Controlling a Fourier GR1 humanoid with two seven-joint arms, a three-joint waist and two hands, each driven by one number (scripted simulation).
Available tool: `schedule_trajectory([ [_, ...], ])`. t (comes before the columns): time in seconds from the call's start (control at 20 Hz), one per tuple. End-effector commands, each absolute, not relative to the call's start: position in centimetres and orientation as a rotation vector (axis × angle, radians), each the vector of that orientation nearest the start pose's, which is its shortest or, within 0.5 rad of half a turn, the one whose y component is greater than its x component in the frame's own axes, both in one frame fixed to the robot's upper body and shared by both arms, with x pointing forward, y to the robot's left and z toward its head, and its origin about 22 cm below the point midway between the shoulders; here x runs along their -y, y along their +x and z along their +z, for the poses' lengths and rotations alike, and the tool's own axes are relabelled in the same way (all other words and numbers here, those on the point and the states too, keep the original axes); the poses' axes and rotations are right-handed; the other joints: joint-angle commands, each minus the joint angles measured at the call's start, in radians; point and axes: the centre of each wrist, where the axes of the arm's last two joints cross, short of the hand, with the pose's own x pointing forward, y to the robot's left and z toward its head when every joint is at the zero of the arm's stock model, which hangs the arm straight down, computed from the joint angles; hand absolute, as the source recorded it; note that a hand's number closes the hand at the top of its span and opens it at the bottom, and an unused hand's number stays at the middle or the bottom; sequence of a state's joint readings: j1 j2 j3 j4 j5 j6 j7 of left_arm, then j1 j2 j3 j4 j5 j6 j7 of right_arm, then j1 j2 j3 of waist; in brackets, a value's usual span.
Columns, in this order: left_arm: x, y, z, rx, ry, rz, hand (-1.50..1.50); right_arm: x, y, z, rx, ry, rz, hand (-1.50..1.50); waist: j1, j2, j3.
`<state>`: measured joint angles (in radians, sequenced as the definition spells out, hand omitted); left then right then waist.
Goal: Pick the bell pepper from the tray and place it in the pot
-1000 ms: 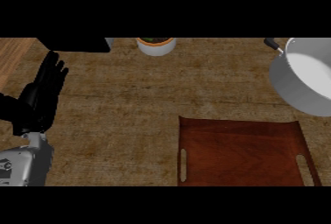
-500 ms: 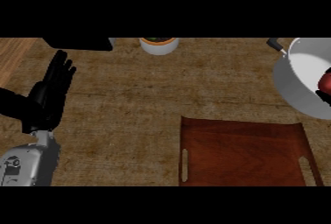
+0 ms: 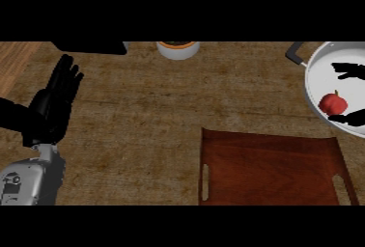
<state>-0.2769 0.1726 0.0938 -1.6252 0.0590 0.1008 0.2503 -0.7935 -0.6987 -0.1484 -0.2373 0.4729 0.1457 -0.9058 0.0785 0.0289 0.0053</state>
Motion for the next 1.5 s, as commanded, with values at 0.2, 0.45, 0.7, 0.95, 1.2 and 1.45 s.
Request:
schedule_trajectory([
  [0.2,-27.1,29.0,9.0,1.647,0.122,0.009,0.00,46.8,36.3,7.5,1.866,-0.165,0.483,-1.50,-0.008,-0.001,0.001],
  [0.45,-26.0,29.0,8.9,1.645,0.130,0.020,0.00,49.6,35.1,9.9,1.845,-0.107,0.371,-1.50,-0.009,0.001,0.003],
  [0.7,-26.3,29.2,9.4,1.657,0.139,0.041,0.00,52.8,32.9,12.1,1.841,-0.107,0.329,-1.50,-0.010,0.004,0.006],
  [0.95,-26.2,29.4,9.0,1.659,0.128,0.029,0.00,53.3,32.6,12.9,1.841,-0.108,0.322,-1.50,-0.004,0.014,0.008],
  [1.2,-26.1,29.4,9.4,1.669,0.139,0.032,0.00,55.1,31.0,13.8,1.820,-0.141,0.327,-1.50,-0.009,0.015,0.012],
  [1.45,-26.4,29.7,9.5,1.656,0.137,0.031,0.00,55.4,30.7,14.4,1.803,-0.126,0.342,-1.50,-0.011,0.017,0.012],
])
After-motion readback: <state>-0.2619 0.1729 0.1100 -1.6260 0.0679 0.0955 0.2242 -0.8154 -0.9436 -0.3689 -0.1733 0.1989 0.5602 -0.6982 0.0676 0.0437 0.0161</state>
